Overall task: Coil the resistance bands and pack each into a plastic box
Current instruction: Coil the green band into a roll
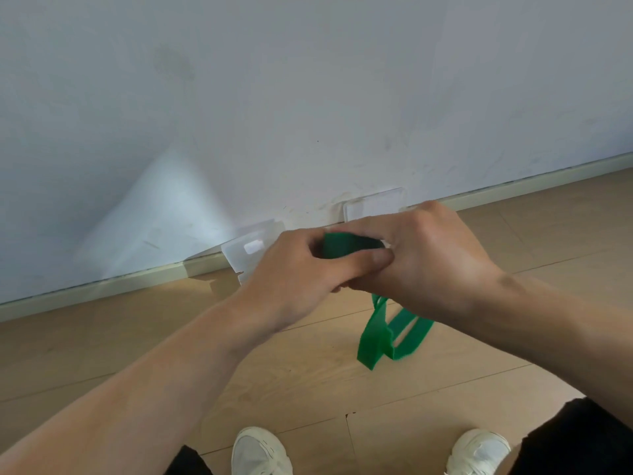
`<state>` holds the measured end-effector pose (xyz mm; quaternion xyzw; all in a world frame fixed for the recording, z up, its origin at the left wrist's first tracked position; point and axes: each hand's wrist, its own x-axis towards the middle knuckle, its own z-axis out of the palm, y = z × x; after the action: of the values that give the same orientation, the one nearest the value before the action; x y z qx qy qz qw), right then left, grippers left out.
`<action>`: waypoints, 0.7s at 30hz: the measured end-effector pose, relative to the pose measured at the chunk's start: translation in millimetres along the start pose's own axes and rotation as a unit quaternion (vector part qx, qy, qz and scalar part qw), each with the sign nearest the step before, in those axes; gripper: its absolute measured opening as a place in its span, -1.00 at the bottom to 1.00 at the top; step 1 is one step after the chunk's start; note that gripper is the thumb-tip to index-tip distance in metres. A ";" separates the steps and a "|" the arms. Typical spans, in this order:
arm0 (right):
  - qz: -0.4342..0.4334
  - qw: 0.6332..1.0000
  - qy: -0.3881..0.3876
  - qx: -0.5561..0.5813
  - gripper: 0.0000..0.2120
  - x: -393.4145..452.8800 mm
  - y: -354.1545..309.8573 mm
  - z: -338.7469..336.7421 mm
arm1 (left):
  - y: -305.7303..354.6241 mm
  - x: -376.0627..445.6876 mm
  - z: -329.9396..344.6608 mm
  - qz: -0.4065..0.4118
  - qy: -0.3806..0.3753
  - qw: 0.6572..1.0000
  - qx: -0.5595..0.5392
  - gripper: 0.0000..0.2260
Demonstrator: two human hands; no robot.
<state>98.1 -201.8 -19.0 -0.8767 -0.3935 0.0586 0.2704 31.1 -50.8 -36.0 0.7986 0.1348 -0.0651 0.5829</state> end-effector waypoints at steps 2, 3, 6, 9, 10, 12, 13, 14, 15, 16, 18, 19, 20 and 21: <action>-0.005 0.999 0.006 -0.031 -0.78 -2.0 -0.4 3.4 | -1.0 -0.9 2.6 -0.009 0.014 1.000 -0.013 -0.76; 0.001 1.000 0.010 -0.020 -0.73 -2.4 0.3 3.3 | -0.8 -0.4 1.4 -0.016 0.003 0.999 -0.029 -0.75; 0.045 0.995 -0.006 0.093 -0.39 -2.5 1.9 -3.5 | 2.2 1.6 -5.6 -0.027 -0.054 0.989 -0.133 -0.77; 0.050 0.982 -0.019 0.180 -0.43 -5.4 -3.0 -5.4 | 0.4 2.7 -8.3 -0.019 -0.100 0.972 -0.211 -0.68; 0.052 0.977 -0.021 0.205 -0.51 -6.5 -5.1 -5.5 | -0.7 3.0 -8.1 -0.018 -0.110 0.969 -0.220 -0.65; 0.048 0.979 -0.008 0.196 -0.68 -8.0 -6.6 -5.8 | -1.2 2.7 -7.6 -0.031 -0.117 0.968 -0.222 -0.58; 0.044 0.986 0.005 0.163 -0.81 -6.8 -4.4 -5.6 | -0.2 2.3 -6.9 -0.041 -0.111 0.972 -0.202 -0.55; 0.033 0.992 0.016 0.124 -0.92 -5.5 -2.0 -6.4 | 1.3 1.6 -5.8 -0.049 -0.098 0.980 -0.164 -0.54; 0.018 0.997 0.023 0.074 -0.91 -3.4 0.3 -7.1 | 3.2 0.7 -4.4 -0.049 -0.078 0.989 -0.115 -0.57; 0.002 0.999 0.025 0.022 -0.89 -2.0 3.2 -6.2 | 4.8 -0.9 -2.5 -0.044 -0.048 0.995 -0.071 -0.63; -0.010 0.998 0.033 -0.059 -0.88 -0.3 2.0 -3.4 | 5.5 -4.5 1.1 -0.034 0.026 0.999 -0.024 -0.75; -0.019 0.996 0.038 -0.078 -0.86 -0.9 0.9 -1.3 | 4.5 -5.2 1.7 -0.033 0.043 0.998 -0.020 -0.81; -0.034 0.995 0.054 -0.083 -0.82 -2.1 2.2 2.1 | 3.7 -5.3 2.1 -0.034 0.042 0.998 -0.027 -0.85; -0.043 0.995 0.064 -0.063 -0.77 -3.1 0.9 3.2 | 3.0 -5.0 1.5 -0.036 0.025 0.998 -0.049 -0.86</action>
<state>95.6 -203.1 -22.6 -0.8761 -0.4157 -0.0346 0.2416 27.3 -53.8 -32.4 0.7650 0.1813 -0.0596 0.6152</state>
